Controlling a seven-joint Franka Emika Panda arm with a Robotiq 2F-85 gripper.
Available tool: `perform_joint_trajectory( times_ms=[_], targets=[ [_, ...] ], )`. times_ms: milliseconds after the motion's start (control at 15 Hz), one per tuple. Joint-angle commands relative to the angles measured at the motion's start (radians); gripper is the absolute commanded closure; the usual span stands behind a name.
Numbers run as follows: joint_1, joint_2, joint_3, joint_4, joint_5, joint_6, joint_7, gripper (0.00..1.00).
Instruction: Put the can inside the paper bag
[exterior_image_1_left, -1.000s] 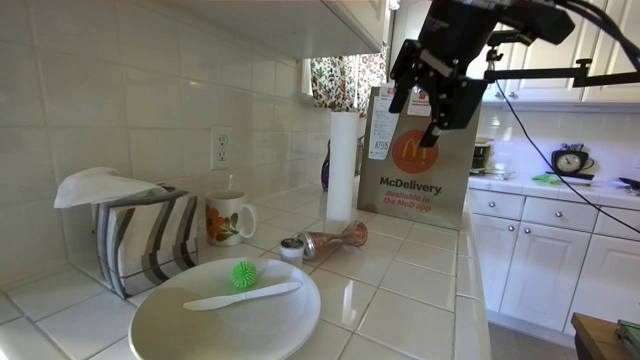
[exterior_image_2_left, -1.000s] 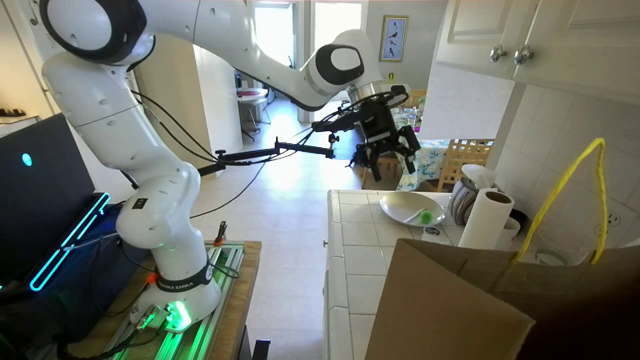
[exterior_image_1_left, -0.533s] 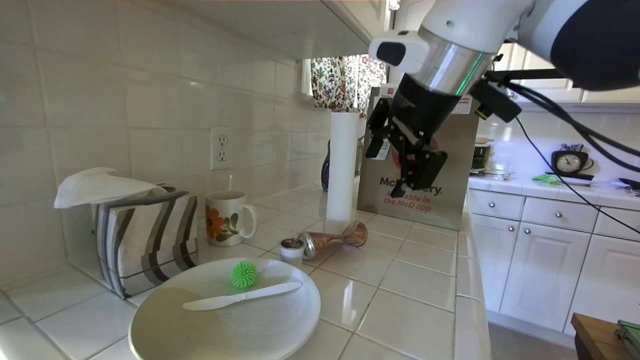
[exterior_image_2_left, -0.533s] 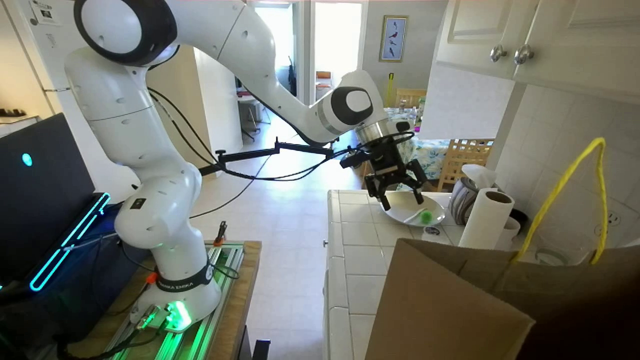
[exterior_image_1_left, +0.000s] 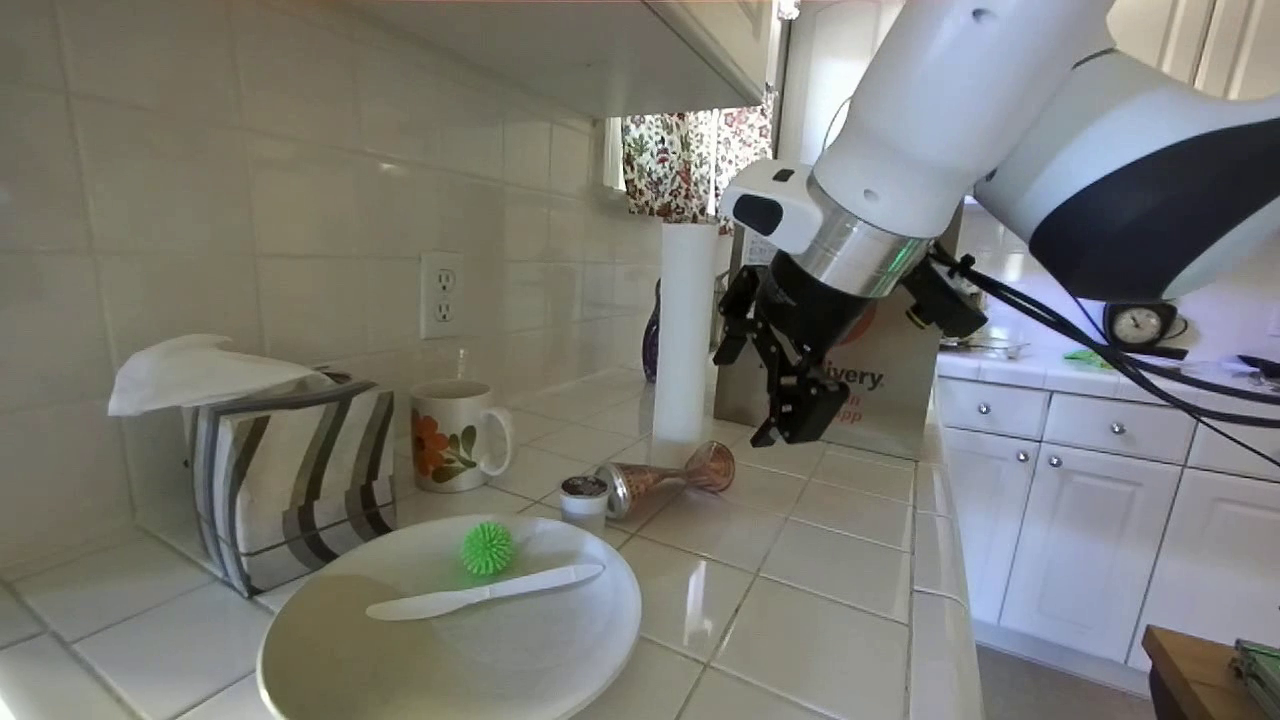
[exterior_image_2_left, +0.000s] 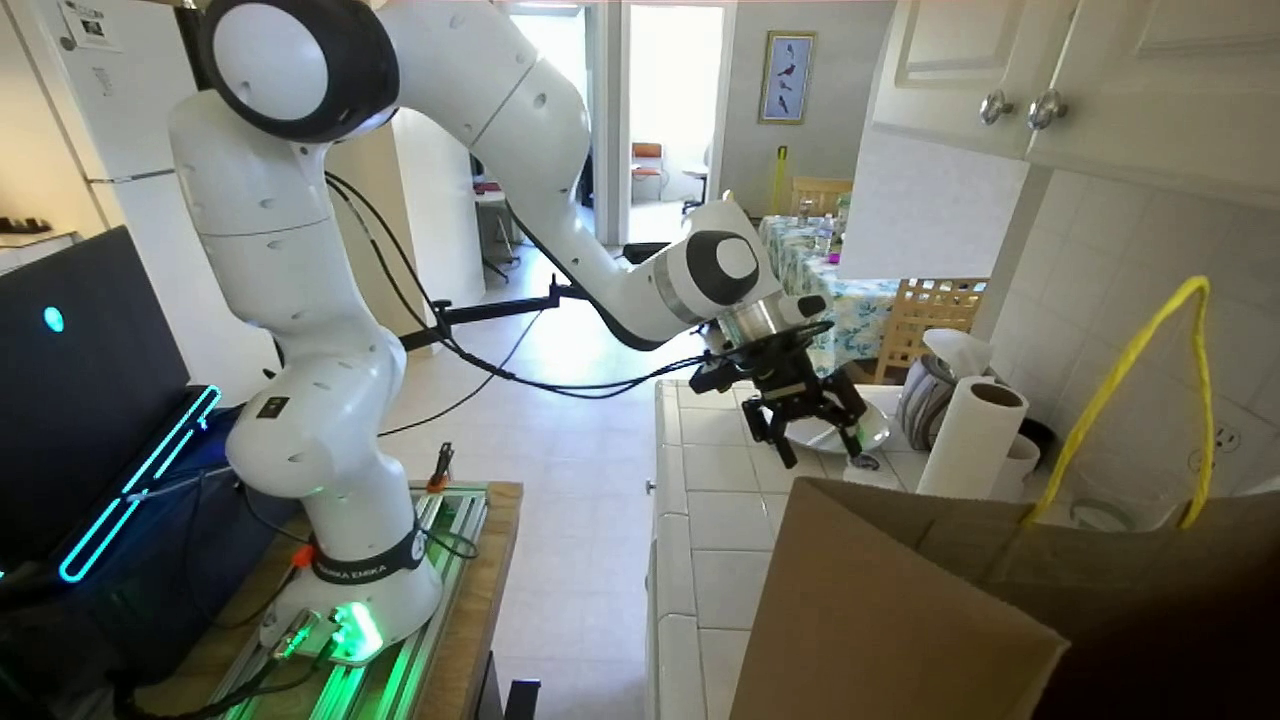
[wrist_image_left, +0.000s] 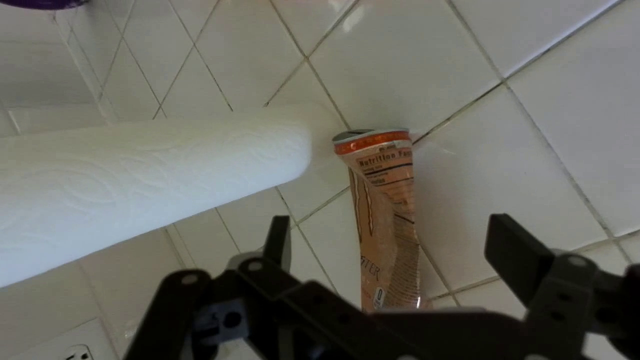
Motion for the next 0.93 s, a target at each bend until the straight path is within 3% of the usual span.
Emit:
perform_joint_trajectory(
  times_ms=[0, 467, 867],
  targets=[
    [0.003, 0.051, -0.012, 0.012, -0.057, 0.048, 0.085, 0.0],
    [0.011, 0.041, -0.009, 0.014, -0.024, -0.009, 0.031, 0.0],
    [0.017, 0.077, -0.004, 0.038, -0.158, -0.019, 0.109, 0.0]
  ],
)
